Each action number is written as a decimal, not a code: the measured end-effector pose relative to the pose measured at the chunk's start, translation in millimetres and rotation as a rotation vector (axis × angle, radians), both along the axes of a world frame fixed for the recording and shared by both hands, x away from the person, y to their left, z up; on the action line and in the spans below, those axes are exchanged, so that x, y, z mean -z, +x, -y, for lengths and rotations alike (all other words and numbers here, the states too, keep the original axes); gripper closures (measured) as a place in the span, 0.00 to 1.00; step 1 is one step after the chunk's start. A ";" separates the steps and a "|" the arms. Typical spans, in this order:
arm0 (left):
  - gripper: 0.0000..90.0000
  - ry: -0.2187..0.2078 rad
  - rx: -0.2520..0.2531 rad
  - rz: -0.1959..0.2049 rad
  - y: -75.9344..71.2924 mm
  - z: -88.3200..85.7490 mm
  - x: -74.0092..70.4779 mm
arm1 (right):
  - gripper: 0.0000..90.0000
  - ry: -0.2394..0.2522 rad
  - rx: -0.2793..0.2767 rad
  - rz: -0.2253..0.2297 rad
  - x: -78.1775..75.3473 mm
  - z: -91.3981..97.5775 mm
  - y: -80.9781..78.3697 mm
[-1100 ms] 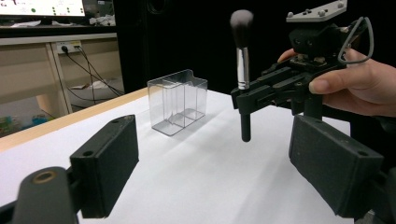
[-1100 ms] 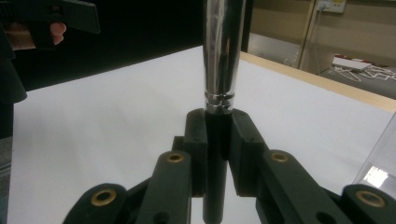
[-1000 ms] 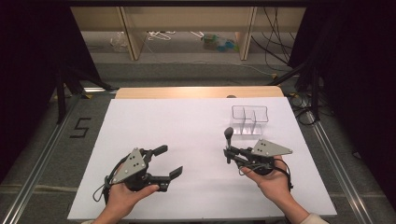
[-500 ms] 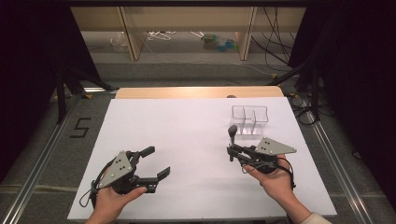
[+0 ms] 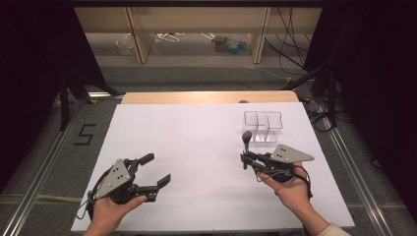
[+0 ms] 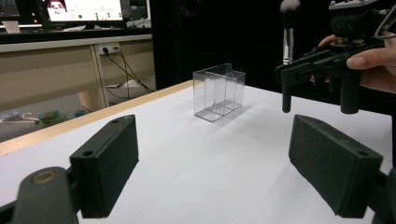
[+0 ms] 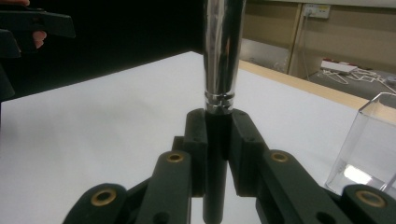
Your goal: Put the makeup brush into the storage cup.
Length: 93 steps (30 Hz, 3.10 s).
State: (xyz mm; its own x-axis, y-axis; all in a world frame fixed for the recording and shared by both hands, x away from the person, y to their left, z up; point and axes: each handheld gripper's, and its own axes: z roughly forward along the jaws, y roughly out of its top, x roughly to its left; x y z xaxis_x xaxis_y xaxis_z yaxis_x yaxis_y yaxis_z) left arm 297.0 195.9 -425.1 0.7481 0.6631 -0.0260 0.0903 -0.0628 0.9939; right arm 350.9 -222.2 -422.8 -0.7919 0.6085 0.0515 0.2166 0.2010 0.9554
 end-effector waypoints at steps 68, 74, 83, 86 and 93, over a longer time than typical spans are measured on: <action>0.18 -0.004 -0.008 -0.016 1.7 1.6 4.2 | 0.88 0.021 0.076 0.008 -1.8 20.1 10.3; 0.18 -0.003 -0.005 -0.015 1.8 1.6 4.3 | 0.88 0.020 0.079 0.014 -1.9 22.0 11.3; 0.18 -0.004 -0.005 -0.016 2.0 1.5 4.2 | 0.88 0.014 0.094 0.009 -2.1 24.8 12.4; 0.18 -0.003 -0.005 -0.016 2.0 1.5 4.3 | 0.88 0.013 0.094 0.014 -2.0 25.1 12.8; 0.18 -0.004 -0.006 -0.017 2.3 1.5 4.4 | 0.88 0.018 0.108 0.027 -1.2 26.0 13.8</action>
State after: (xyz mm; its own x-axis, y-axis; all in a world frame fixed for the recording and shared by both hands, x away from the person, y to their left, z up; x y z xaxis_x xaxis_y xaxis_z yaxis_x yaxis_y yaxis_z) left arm 299.3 194.4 -429.5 0.7438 0.6671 -0.0417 0.1080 -0.0583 0.9924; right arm 364.7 -248.2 -421.6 -0.7227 0.6898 0.0432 0.2105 0.1601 0.9644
